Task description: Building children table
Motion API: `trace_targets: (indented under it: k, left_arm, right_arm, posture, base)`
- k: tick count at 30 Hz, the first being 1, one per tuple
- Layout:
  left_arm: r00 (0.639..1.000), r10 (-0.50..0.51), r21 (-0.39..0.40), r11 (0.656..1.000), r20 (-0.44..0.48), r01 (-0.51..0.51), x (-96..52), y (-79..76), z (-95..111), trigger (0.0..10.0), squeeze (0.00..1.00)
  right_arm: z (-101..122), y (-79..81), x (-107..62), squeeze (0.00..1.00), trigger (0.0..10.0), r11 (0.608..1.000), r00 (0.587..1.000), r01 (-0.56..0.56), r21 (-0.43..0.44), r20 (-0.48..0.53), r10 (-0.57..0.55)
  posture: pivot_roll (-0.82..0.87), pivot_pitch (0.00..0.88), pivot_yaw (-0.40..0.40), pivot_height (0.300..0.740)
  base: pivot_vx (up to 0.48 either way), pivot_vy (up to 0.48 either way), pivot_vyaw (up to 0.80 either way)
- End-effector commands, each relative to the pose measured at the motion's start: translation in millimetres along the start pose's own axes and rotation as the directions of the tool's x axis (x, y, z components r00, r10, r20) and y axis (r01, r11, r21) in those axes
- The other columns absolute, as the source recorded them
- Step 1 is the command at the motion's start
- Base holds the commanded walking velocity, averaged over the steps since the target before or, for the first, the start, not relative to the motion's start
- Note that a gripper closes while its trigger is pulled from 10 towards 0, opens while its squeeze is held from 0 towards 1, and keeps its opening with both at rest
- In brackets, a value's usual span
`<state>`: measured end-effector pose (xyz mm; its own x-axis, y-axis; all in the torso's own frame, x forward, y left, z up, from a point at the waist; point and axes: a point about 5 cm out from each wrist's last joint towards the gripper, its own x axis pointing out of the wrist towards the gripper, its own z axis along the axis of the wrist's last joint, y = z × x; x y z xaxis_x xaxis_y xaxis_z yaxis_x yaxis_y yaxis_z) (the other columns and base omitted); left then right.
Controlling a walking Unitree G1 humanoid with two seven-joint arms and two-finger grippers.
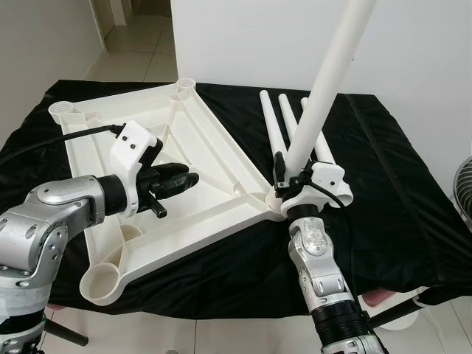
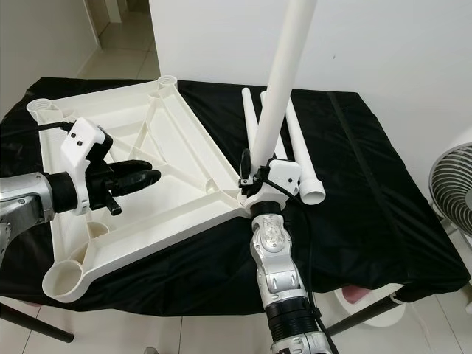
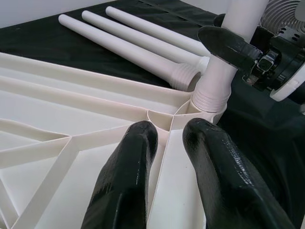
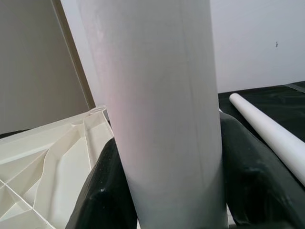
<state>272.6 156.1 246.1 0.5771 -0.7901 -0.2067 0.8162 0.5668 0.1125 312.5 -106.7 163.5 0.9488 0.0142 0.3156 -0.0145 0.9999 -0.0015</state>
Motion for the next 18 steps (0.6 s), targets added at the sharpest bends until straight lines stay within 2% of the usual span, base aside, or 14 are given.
trace_targets:
  k: [1,2,7,8,9,10,12,18]
  left_arm:
    - [0.998,0.059,0.014,0.998,0.005,-0.059,0.8,3.6,2,10.0,0.0]
    - [0.998,0.06,0.014,0.998,0.005,-0.06,0.8,3.7,2,10.0,0.0]
    - [0.998,0.061,0.014,0.998,0.006,-0.061,0.8,3.8,2,10.0,0.0]
    - [0.998,0.062,0.014,0.998,0.006,-0.062,0.8,4.0,3,10.0,0.0]
    - [0.998,0.063,0.015,0.998,0.007,-0.063,0.8,4.3,3,10.0,0.0]
    - [0.998,0.063,0.015,0.998,0.007,-0.063,0.8,4.3,3,10.0,0.0]
    - [0.998,0.065,0.015,0.998,0.008,-0.065,0.7,4.6,3,10.0,0.0]
    - [0.998,0.067,0.015,0.998,0.008,-0.067,0.6,4.7,3,10.0,0.0]
  right_arm:
    - [-63,-16.5,-31.4,0.25,10.0,0.997,0.942,0.026,-0.071,-0.331,-0.048]
    - [-61,-14.0,-31.0,1.0,10.0,0.998,0.946,0.008,-0.055,-0.322,-0.025]
    - [-60,-11.9,-30.1,1.0,10.0,0.999,0.95,-0.012,-0.041,-0.314,-0.002]
    - [-56,-7.6,-28.0,1.0,10.0,0.998,0.956,-0.054,-0.02,-0.29,0.046]
    - [-51,-3.8,-25.3,0.0,10.0,0.995,0.959,-0.102,0.005,-0.264,0.1]
    - [-51,-3.8,-25.3,0.0,10.0,0.995,0.959,-0.102,0.005,-0.264,0.1]
    - [-43,-0.1,-21.0,0.0,10.0,0.985,0.96,-0.171,0.031,-0.222,0.173]
    - [-39,-0.7,-18.0,0.0,10.0,0.98,0.96,-0.198,0.035,-0.195,0.201]
  posture:
    - [0.03,0.126,0.028,0.74]
    - [0.03,0.126,0.029,0.74]
    - [0.03,0.126,0.029,0.74]
    - [0.03,0.126,0.029,0.74]
    - [0.03,0.126,0.03,0.74]
    - [0.03,0.126,0.03,0.74]
    - [0.03,0.125,0.03,0.74]
    - [0.03,0.125,0.03,0.74]
  base:
    - [0.0,0.0,0.0]
    - [0.0,0.0,0.0]
    - [0.0,0.0,0.0]
    - [0.0,0.0,0.0]
    - [0.0,0.0,0.0]
    - [0.0,0.0,0.0]
    - [0.0,0.0,0.0]
    - [0.0,0.0,0.0]
